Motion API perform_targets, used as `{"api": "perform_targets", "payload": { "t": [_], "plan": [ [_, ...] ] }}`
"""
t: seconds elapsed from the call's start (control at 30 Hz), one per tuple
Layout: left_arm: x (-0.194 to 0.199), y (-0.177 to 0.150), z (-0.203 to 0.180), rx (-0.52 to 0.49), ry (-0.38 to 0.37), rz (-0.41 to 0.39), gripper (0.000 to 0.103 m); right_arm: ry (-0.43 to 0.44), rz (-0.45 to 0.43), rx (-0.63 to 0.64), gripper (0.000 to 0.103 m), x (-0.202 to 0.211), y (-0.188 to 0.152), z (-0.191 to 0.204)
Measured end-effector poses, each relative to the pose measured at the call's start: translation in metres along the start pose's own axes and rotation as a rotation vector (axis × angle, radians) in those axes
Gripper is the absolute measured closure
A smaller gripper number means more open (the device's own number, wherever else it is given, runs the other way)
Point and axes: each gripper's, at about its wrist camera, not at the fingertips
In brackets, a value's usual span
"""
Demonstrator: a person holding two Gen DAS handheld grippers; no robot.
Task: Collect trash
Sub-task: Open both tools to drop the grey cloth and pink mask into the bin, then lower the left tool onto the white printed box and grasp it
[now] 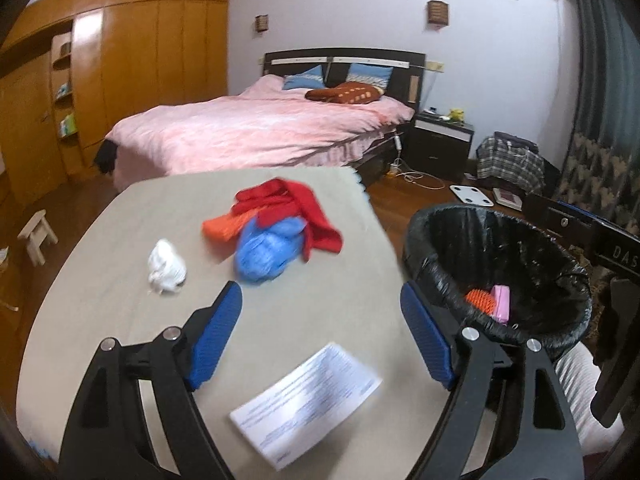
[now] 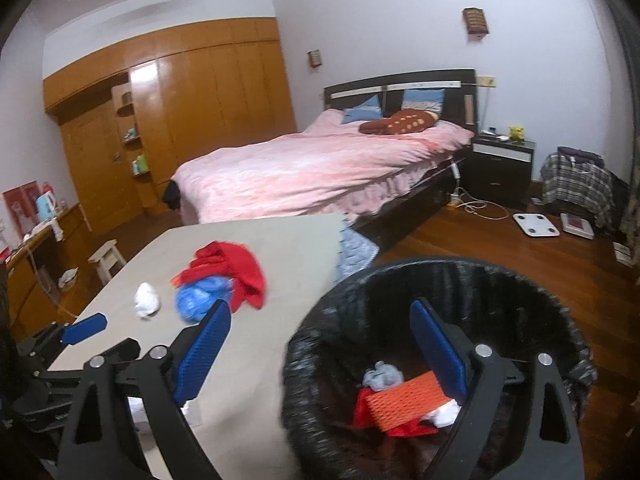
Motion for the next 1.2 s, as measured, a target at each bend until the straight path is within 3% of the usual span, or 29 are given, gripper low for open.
{"api": "perform_targets", "payload": {
  "t": [0.53,0.93,1.2],
  "plan": [
    [-0.009,-0.05,0.005,0.019,0.035,0.045,0.023,0.028,0.04,0.036,0.014,-0.001,-0.03,0.02],
    [-0.021,-0.065,-0.013,-0.04,0.012,0.105,0.023,0.032,0.048,0.03,0.014,-0.002,-0.028,0.019],
    [-0.033,-0.065,-0.005,0.003,0.053,0.106,0.024,0.028,0.052,0.019,0.014,-0.005,-0.027,0.016]
  ]
}}
Point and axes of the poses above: each gripper's, at about its wrist camera, not at the fingertips, and x roughly against the way its jaws point, z to its left, y to its top, and after that the axes turned 2 degrees about -x, right-handed
